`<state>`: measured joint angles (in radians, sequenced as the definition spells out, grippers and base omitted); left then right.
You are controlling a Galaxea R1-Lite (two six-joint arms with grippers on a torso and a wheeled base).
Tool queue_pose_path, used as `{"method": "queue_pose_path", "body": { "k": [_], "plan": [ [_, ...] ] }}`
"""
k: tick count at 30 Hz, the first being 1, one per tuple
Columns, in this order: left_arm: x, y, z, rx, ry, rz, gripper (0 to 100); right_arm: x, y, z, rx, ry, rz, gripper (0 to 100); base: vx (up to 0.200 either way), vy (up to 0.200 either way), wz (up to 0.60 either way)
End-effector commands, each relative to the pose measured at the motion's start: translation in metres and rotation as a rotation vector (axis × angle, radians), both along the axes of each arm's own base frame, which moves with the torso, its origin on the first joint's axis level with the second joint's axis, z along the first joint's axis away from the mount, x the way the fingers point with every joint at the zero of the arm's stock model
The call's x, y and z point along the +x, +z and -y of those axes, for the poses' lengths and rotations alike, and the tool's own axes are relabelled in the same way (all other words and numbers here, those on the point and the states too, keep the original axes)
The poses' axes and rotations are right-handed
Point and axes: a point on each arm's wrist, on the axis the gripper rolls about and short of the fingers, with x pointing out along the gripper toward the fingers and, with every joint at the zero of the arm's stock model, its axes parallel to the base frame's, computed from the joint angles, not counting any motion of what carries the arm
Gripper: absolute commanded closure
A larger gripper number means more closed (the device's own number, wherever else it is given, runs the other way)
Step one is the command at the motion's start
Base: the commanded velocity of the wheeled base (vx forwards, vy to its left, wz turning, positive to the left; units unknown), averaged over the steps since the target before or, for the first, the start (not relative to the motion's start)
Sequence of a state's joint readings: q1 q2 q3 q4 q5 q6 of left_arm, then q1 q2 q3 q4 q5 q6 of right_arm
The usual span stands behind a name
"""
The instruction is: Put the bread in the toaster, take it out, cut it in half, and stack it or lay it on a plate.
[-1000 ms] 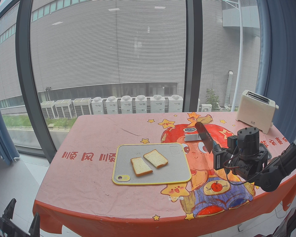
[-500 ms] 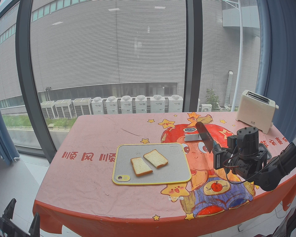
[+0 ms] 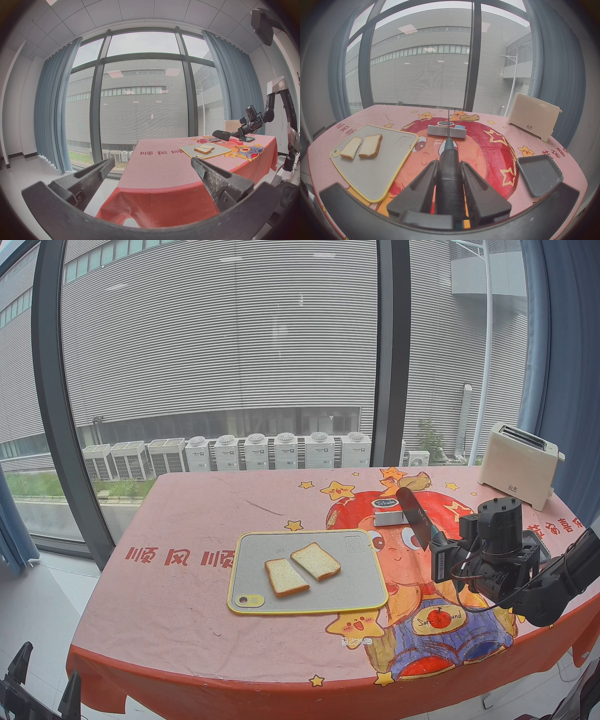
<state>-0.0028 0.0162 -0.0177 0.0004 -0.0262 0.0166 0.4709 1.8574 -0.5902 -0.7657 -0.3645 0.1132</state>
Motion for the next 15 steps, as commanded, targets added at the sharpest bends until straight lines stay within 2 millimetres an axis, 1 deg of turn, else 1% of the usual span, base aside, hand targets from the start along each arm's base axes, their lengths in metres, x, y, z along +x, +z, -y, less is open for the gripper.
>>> {"method": "queue_pose_path", "body": {
  "k": [1,15],
  "plan": [
    [0.0008,-0.0047,0.0000,0.000,0.000,-0.012,0,0.0009,0.0014,0.0000,0.003,-0.002,0.005,100,0.000,0.000,0.00],
    [0.0008,-0.0046,0.0000,0.000,0.000,-0.010,0,0.0003,-0.0018,-0.0021,-0.004,0.001,-0.003,100,0.000,0.000,0.00]
  ]
}}
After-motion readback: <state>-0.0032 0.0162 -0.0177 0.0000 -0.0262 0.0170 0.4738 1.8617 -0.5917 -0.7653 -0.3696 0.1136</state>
